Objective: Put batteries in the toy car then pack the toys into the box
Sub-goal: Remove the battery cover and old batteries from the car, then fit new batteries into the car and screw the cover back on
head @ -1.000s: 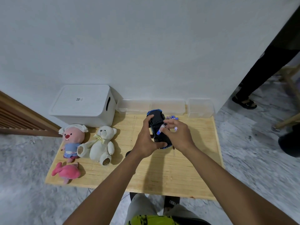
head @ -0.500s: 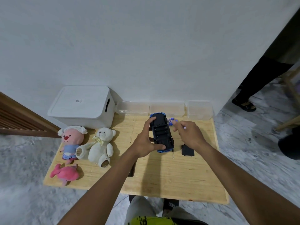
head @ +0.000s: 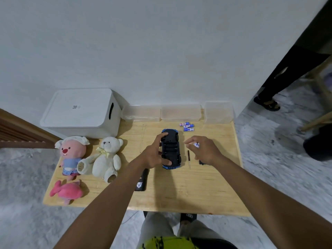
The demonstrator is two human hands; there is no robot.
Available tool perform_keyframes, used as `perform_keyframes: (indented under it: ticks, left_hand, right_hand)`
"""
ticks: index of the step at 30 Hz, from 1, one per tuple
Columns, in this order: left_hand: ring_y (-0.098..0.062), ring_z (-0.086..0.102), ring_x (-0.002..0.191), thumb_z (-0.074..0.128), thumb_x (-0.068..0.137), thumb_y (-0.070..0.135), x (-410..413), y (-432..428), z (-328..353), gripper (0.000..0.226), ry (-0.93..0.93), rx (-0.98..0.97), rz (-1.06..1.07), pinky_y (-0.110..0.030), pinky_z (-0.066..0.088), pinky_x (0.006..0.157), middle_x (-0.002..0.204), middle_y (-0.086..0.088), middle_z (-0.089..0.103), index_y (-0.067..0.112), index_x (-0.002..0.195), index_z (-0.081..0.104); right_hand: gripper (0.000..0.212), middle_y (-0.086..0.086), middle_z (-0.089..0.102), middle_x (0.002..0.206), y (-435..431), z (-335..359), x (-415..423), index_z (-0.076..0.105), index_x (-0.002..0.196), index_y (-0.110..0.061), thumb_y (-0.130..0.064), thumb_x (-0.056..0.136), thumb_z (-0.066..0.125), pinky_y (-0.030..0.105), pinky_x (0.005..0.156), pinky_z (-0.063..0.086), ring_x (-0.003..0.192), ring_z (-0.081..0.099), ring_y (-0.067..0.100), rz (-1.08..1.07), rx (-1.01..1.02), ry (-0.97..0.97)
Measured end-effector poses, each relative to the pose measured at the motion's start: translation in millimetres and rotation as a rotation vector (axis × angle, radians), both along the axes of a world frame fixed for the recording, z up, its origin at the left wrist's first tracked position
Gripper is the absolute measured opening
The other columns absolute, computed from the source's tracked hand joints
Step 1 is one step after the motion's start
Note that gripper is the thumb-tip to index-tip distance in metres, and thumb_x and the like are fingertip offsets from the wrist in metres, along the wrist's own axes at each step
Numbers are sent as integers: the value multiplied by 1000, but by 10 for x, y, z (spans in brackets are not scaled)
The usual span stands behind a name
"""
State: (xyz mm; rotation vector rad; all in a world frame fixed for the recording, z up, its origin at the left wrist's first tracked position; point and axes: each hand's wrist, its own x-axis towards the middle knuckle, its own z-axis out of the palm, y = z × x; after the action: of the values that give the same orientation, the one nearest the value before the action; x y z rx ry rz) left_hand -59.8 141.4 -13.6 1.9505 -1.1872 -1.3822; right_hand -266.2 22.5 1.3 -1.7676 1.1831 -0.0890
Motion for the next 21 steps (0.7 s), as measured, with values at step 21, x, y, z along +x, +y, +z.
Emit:
perform_keyframes:
  ticks: [21]
  left_hand:
    - [-30,34,141,81,82,35,74,-901,535,89,-388,-265,-154,-41,35,115,154,-9,35,35,155,29]
  right_hand:
    - [36,1,70,114,-674,296,-412,67,120,-31,-36,86,77,34,89,53,104,65,25,-67,-279,182]
